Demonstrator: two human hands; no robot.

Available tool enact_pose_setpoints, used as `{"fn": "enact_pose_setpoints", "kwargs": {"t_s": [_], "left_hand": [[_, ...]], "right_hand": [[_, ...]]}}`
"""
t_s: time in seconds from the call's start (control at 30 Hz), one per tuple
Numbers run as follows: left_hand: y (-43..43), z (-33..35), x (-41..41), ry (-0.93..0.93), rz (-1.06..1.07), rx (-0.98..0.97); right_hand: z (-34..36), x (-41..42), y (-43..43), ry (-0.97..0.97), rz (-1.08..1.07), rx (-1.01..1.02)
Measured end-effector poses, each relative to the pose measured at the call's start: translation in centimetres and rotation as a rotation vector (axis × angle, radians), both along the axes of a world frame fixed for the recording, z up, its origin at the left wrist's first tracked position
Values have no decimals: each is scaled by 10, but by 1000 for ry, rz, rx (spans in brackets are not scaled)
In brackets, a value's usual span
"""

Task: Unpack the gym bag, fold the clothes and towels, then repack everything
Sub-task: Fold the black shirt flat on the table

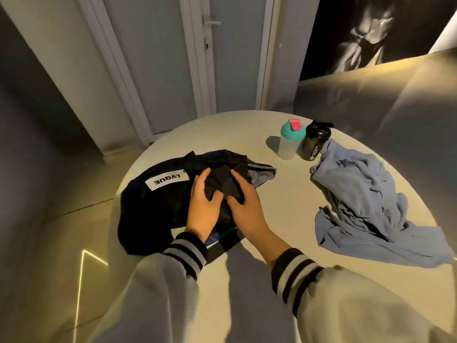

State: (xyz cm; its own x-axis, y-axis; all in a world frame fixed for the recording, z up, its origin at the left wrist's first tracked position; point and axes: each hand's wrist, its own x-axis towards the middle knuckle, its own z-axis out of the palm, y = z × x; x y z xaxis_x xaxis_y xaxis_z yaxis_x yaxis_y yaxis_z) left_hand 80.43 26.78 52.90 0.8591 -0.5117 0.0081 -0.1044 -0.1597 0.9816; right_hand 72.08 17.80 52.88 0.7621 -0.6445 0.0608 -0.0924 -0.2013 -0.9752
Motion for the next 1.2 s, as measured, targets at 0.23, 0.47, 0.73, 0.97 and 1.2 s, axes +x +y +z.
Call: {"fn": "enact_pose_setpoints", "kwargs": {"t_s": [0.23, 0.47, 0.73, 0.97, 1.2], "left_hand": [[72, 25, 65, 215, 7, 213], [142, -9, 112, 24, 26, 711], [139, -15, 114, -13, -13, 731], [105, -5, 123, -161, -61, 445], [81, -14, 121, -33, -365, 425]], "right_hand": [[24, 67, 50, 128, 152, 52], [-26, 75, 87, 708, 342, -268], [-24, 48, 79, 675, 141, -737], [-16, 39, 87, 994, -185, -652], [-12, 48, 86, 836, -75, -165]]}}
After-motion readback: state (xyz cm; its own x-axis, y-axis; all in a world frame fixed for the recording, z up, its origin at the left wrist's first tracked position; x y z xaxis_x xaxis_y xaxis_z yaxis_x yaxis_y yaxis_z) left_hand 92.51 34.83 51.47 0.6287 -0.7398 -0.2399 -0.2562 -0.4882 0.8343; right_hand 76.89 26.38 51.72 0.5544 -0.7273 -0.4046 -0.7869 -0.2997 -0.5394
